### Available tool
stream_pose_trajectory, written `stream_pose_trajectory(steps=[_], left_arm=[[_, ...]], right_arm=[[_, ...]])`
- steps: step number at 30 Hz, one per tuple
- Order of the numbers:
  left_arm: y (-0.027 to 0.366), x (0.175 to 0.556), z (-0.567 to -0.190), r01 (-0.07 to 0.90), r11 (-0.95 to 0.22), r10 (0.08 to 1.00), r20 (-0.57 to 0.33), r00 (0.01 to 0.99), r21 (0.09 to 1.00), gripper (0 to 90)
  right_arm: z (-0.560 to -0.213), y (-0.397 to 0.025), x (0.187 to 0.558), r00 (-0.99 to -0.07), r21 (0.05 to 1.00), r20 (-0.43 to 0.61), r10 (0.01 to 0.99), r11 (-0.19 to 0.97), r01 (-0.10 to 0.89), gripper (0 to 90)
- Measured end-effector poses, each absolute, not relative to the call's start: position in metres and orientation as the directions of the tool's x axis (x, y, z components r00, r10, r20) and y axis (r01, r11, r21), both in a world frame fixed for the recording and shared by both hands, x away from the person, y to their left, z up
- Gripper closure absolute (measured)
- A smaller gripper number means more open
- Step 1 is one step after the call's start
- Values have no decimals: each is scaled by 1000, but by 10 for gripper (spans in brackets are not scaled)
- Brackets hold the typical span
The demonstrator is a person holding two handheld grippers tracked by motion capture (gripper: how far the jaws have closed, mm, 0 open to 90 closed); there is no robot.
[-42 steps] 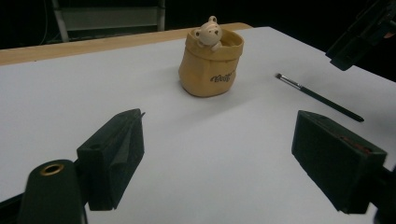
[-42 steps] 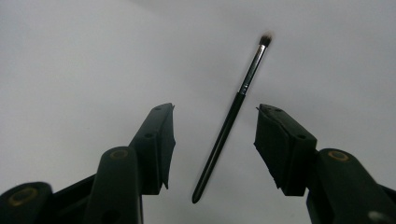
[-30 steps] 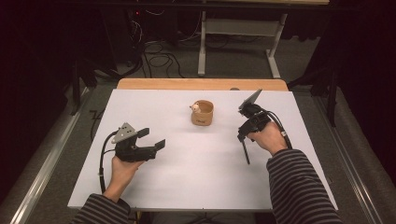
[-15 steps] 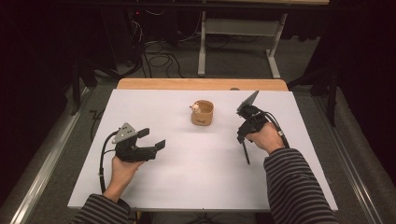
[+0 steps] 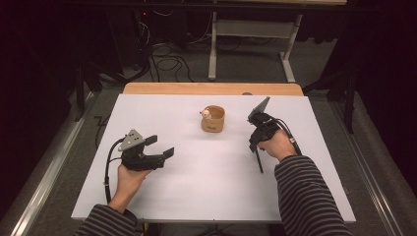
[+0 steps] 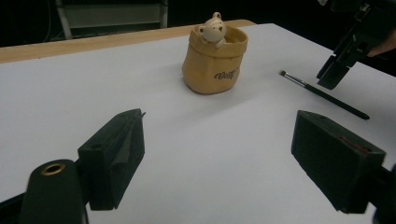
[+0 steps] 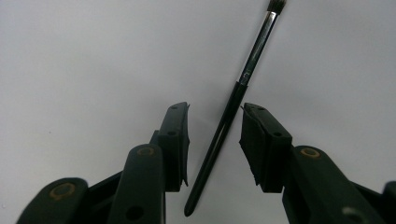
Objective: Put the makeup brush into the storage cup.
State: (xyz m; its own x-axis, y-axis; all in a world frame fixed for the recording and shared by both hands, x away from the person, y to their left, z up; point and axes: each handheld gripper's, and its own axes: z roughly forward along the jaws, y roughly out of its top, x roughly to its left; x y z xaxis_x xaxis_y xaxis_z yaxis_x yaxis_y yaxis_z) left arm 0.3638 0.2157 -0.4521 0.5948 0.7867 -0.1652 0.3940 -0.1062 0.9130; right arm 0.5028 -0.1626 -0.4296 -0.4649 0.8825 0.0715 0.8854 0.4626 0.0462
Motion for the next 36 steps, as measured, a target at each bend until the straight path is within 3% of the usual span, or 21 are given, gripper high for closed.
stream_pose_trajectory(steps=[36], left_arm=[[215,362,-452,388,-115,783,-157,602,915,185]], right_arm=[[-449,-154,511,-473,-18,-14,881,472,881,754]])
